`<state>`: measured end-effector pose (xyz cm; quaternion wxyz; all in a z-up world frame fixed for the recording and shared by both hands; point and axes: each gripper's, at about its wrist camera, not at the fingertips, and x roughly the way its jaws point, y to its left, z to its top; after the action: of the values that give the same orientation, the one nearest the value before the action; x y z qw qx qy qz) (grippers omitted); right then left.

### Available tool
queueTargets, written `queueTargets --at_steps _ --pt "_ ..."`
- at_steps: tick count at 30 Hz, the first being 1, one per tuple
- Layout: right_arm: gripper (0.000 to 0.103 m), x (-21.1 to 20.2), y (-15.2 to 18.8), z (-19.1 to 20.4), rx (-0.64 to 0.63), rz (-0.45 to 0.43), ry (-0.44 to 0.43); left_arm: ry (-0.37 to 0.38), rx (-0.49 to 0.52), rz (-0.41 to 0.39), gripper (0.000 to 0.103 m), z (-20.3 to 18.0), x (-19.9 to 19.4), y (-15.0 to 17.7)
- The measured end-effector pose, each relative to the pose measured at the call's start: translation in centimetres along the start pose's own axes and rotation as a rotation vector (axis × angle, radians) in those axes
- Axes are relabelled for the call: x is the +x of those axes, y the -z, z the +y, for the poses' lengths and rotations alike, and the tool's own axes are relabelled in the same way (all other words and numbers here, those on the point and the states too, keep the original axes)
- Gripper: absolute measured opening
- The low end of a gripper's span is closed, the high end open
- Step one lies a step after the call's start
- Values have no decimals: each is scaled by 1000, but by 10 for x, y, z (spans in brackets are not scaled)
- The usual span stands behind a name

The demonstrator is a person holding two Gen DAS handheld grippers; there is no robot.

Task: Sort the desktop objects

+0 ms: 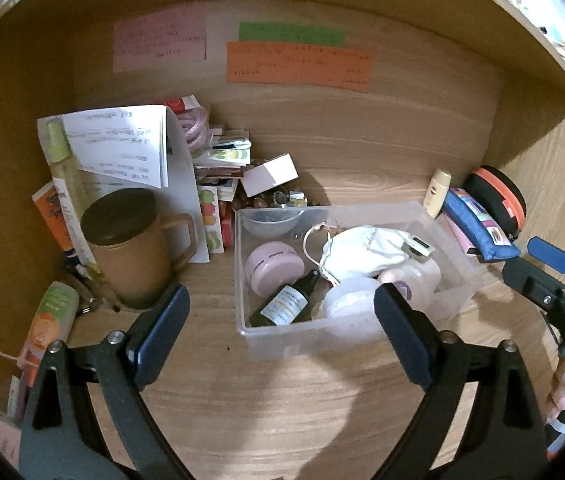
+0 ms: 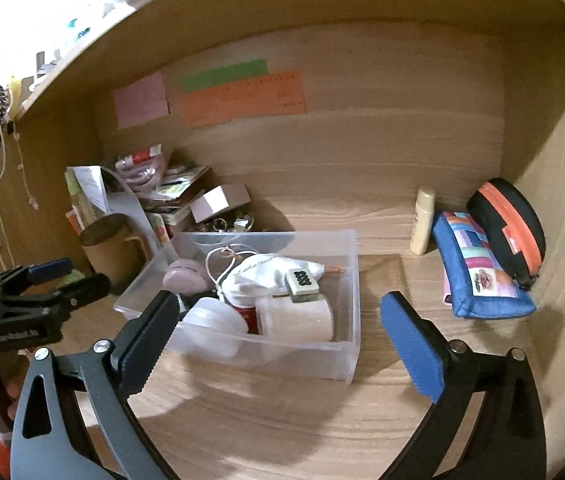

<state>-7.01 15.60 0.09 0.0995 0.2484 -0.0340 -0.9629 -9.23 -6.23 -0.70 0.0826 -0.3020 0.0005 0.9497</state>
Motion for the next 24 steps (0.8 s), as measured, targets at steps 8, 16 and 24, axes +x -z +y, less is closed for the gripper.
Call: queueTargets --at_steps 8,16,24 --pt "103 -31 8 14 -33 -62 39 -52 6 -62 99 -6 -21 15" --pt "103 -46 16 30 -84 -96 64 -65 18 -104 100 -18 -40 23" --pt "103 -38 20 35 -111 -78 64 -59 23 -93 101 -22 -35 24"
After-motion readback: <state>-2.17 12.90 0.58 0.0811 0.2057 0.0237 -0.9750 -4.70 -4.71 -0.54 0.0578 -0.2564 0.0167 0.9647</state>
